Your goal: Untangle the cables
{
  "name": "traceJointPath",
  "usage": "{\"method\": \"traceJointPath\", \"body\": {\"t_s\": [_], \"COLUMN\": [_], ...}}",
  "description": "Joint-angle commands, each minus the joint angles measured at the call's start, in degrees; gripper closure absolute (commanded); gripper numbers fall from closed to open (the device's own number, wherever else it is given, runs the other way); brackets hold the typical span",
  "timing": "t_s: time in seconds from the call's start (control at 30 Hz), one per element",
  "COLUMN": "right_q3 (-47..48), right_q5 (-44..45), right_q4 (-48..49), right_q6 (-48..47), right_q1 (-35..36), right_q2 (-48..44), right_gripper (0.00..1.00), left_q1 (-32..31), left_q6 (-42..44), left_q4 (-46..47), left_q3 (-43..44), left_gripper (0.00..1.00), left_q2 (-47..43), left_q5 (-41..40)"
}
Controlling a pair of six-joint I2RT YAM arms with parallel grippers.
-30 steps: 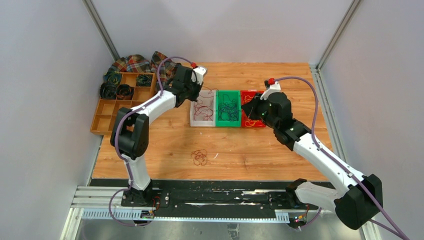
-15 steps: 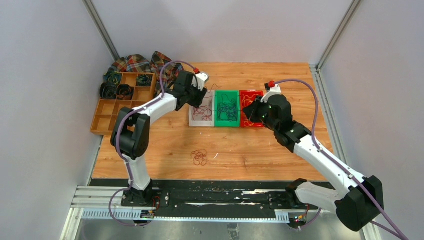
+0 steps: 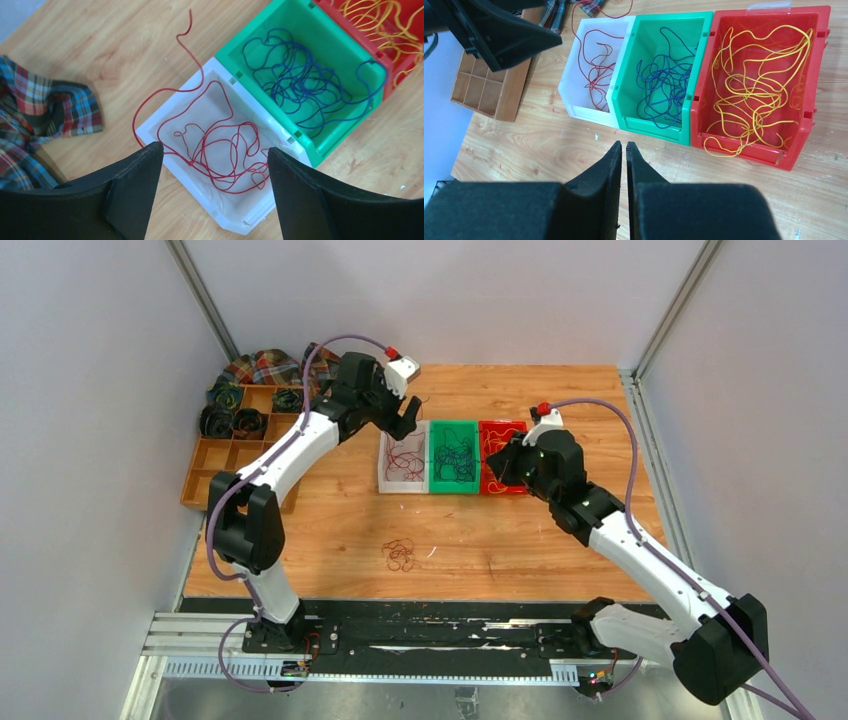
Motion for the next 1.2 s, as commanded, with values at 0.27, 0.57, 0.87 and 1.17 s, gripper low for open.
{"method": "traceJointPath", "body": {"t_s": [0.27, 0.57, 0.87, 1.17], "right_q3": [-1.13, -2.38, -2.64, -3.63], "right_q5": [-0.21, -0.37, -1.09, 0.01], "right_q4": [-1.76, -1.49, -0.97, -1.84], "right_q6": [-1.43, -1.21, -0.72, -1.29], "right_q1": [-0.46, -0.55, -0.56, -0.55], "right_q2": [-2.01, -2.09, -1.91, -3.13], "right_gripper": [0.93, 0.93, 0.94, 0.96], "left_q1": [1.04, 6.26, 8.24, 8.99], "left_q6": [20.84, 6.27, -5.42, -7.80], "left_q4": [-21.71, -14.99, -9.15, -11.43], "left_q3": [25.21, 27.80, 27.55, 29.35], "left_gripper": [0.21, 0.29, 0.42, 0.45], "left_q2": [17.86, 23.63, 26.49, 30.01], "left_q5": [11.91, 7.42, 12.22, 15.96]}}
